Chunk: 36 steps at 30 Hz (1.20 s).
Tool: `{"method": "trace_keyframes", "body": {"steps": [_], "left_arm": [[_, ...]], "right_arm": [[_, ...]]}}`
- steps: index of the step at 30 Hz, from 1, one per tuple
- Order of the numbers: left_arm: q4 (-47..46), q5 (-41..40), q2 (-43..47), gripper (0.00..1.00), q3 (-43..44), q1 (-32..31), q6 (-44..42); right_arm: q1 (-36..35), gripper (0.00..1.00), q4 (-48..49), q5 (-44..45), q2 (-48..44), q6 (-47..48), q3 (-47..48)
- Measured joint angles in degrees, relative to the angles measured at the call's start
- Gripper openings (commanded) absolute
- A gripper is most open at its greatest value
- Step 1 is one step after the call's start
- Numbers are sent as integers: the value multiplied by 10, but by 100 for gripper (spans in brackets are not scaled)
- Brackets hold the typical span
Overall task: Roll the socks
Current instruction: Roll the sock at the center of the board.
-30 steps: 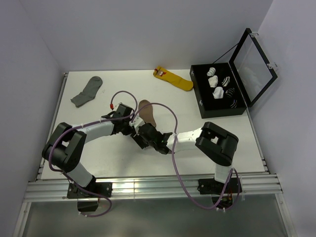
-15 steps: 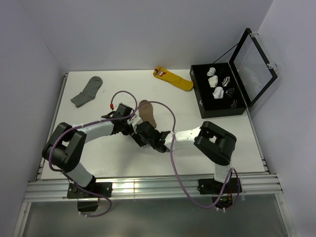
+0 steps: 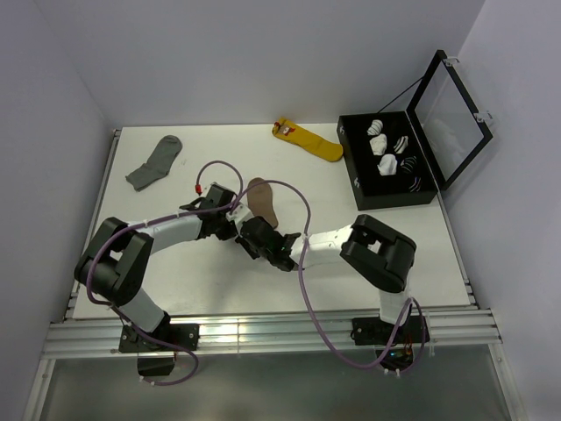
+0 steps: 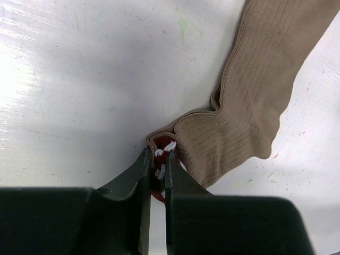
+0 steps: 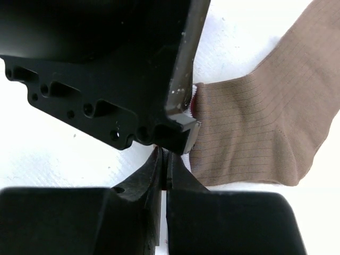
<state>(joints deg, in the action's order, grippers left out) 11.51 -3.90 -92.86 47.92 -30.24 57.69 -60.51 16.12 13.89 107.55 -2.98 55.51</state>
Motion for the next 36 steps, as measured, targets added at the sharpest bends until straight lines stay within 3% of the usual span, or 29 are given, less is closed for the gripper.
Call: {"method": "trace_keyframes", "body": {"steps": [3, 6, 9, 18, 22, 28, 36], "left_arm": [[4, -5, 4, 27, 0, 0, 2], [3, -15, 21, 49, -11, 0, 6], [-12, -22, 51, 58, -40, 0, 18], [-107, -47, 155, 69, -163, 0, 57], [-157, -54, 206, 69, -203, 0, 63], [-233, -45, 192, 66, -218, 0, 63], [-261, -34, 123, 63, -212, 0, 65]], "right_arm": [[7, 0, 1, -18, 0, -9, 0], [25, 0, 3, -66, 0, -34, 1], [53, 0, 0, -128, 0, -69, 7], [184, 0, 48, -378, 33, -218, 1], [220, 0, 99, -476, 72, -281, 3], [258, 0, 147, -586, 125, -363, 20], [270, 0, 151, -626, 145, -396, 32]]}}
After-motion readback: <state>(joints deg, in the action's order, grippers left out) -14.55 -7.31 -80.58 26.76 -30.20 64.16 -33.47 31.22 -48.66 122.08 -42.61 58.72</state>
